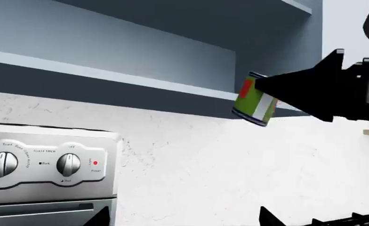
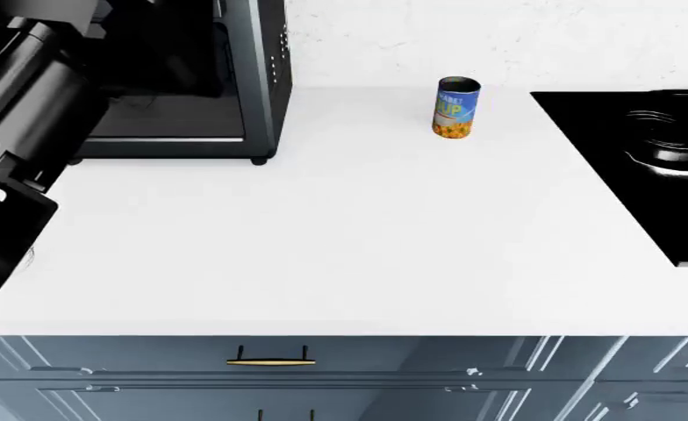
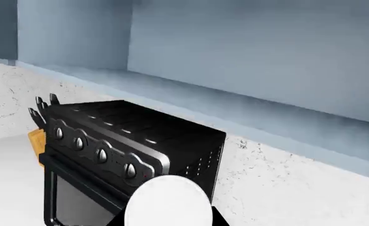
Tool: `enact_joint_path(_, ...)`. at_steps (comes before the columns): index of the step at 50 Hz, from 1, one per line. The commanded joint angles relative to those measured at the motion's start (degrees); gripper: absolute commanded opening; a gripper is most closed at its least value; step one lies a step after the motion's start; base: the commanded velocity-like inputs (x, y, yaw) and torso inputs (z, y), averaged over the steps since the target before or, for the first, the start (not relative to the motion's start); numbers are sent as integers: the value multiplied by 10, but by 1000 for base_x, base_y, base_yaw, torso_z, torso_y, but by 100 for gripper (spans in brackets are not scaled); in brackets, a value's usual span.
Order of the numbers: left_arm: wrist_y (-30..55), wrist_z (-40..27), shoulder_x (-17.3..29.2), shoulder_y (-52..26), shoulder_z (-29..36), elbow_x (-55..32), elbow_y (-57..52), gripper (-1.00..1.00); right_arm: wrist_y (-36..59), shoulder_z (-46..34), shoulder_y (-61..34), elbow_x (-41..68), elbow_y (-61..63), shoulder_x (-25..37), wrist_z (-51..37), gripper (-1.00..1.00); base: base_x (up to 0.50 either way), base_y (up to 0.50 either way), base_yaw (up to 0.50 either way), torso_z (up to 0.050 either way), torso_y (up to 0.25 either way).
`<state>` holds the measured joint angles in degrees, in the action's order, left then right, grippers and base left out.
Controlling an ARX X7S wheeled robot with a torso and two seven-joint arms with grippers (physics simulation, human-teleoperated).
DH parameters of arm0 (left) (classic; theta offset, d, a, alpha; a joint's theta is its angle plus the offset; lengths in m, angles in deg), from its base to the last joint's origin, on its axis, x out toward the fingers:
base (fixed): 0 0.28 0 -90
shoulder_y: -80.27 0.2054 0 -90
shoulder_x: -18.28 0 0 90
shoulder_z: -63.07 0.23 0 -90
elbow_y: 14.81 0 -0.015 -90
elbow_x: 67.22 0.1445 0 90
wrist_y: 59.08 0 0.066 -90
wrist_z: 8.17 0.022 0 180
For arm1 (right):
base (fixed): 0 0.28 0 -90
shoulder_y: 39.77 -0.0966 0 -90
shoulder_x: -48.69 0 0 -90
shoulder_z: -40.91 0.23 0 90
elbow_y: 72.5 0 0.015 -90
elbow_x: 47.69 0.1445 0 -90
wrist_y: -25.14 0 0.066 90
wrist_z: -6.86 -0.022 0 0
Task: Pick the cans from the counter and place them in their designated side in the cabinet.
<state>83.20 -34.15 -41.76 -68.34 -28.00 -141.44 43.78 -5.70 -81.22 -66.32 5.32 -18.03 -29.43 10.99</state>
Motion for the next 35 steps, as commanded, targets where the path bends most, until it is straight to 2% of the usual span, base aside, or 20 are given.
enact_joint_path(1,-3,3,-3,-1,4,-4,1,100,-60,217,-184,-432,-282,-117,217,-100,0,0,0,0,0)
enact_joint_path(14,2,-7,-2,-15,5,-22,-5,100,-63,262,-184,-404,-264,-119,85,-100,0,0,0,0,0)
enact_joint_path(35,17,-21,12,-47,12,-47,-13,100,-63,262,-184,-404,-264,-119,85,-100,0,0,0,0,0)
